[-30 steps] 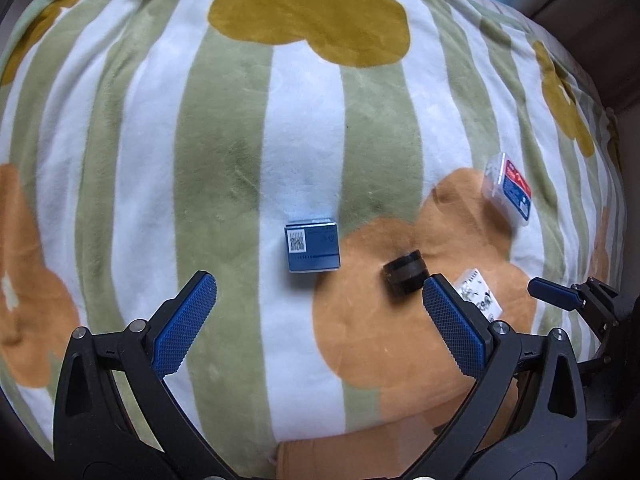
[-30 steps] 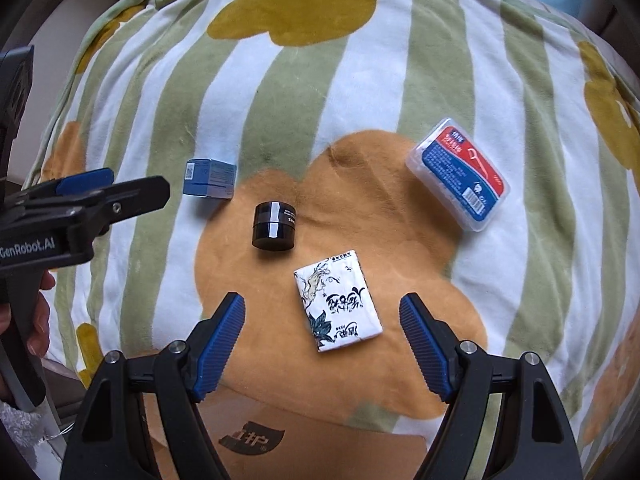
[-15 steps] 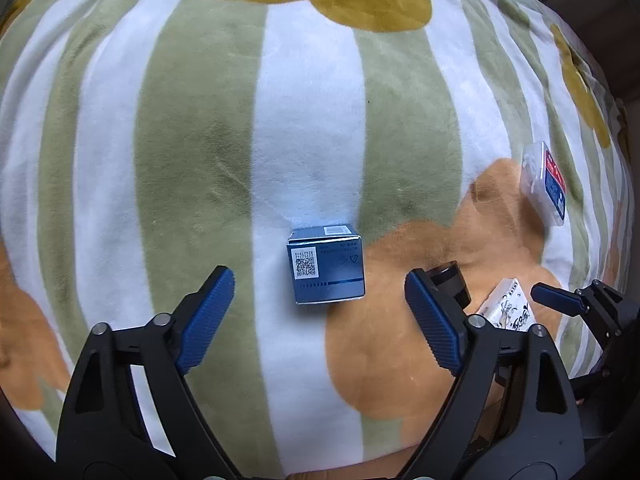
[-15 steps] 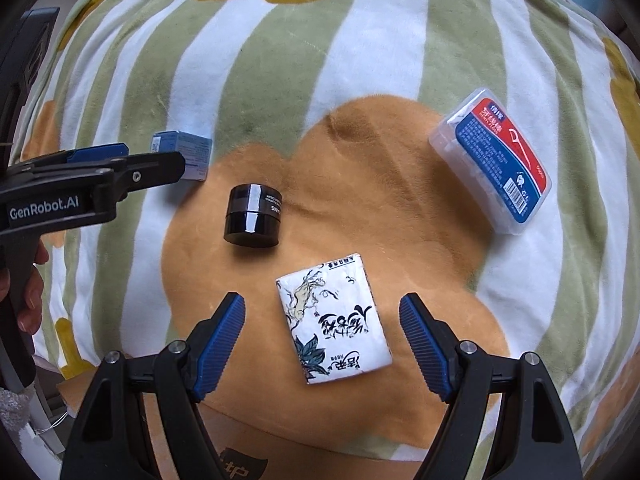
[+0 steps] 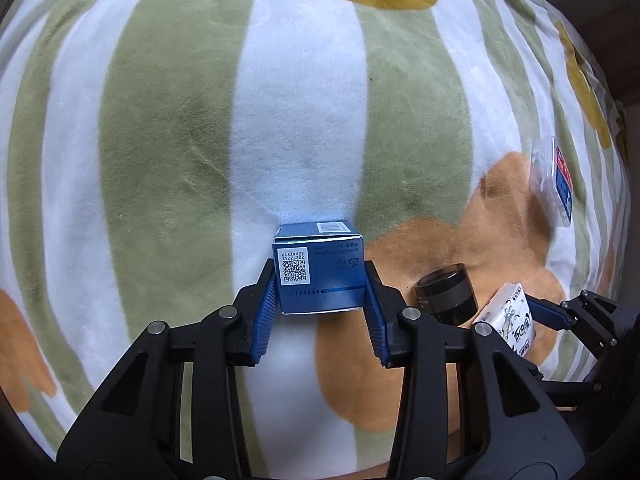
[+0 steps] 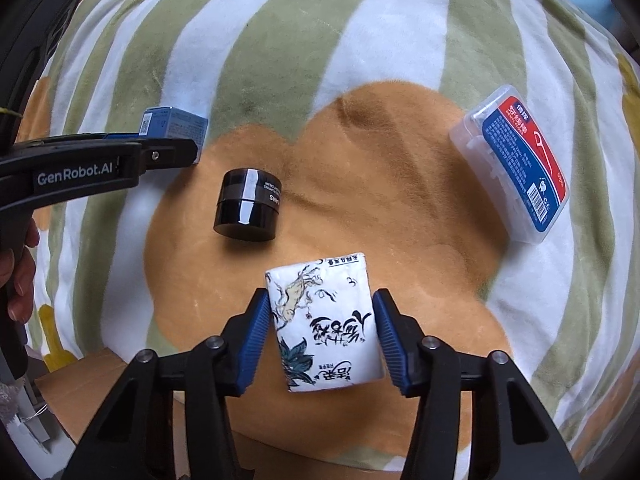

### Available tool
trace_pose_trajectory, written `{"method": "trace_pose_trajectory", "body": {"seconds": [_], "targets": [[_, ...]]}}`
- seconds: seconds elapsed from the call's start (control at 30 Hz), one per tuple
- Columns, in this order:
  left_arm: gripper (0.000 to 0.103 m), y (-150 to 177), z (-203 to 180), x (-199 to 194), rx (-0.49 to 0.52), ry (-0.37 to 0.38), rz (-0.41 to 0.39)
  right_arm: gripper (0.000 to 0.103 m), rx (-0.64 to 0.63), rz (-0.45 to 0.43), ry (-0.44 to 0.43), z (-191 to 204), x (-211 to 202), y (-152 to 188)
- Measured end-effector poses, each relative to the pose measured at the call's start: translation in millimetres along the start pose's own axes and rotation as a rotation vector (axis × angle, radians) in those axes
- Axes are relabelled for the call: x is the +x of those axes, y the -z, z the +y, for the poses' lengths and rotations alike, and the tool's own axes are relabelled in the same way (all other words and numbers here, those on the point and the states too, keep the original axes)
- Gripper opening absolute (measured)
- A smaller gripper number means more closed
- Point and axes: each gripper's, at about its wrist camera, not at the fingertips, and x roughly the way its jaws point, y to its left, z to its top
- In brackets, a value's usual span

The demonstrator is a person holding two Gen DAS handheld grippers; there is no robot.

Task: Organize objects
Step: 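Grasp the tissue pack with the right tool while the left grasps the blue box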

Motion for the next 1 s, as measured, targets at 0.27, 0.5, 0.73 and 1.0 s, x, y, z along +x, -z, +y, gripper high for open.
{"method": "trace_pose_trajectory", "body": {"seconds": [0.27,0.5,0.73,1.0], "targets": [[0.035,0.4,-0.5,-6.5,-0.004,0.006,-0.018,0.045,0.007,-0.001,-0.012,-3.4,-5.9,7.2],[0.035,2.0,-0.9,-18.9,-0.006,0.020,-0.035,0.045,0.008,-0.030,-0.016,-2.9,-21.8,15.6],[0.035,12.1,-9.6,-54.2,0.000,0.048,-0.098,0.045,0.020,-0.069,-0.013,-7.5,-48.0,26.3],[0.035,40.4,-25.8,-120.2,0.037,0.063,-0.190,0.045,0.055,-0.151,-0.020,-20.4,-103.6,27.8]]}}
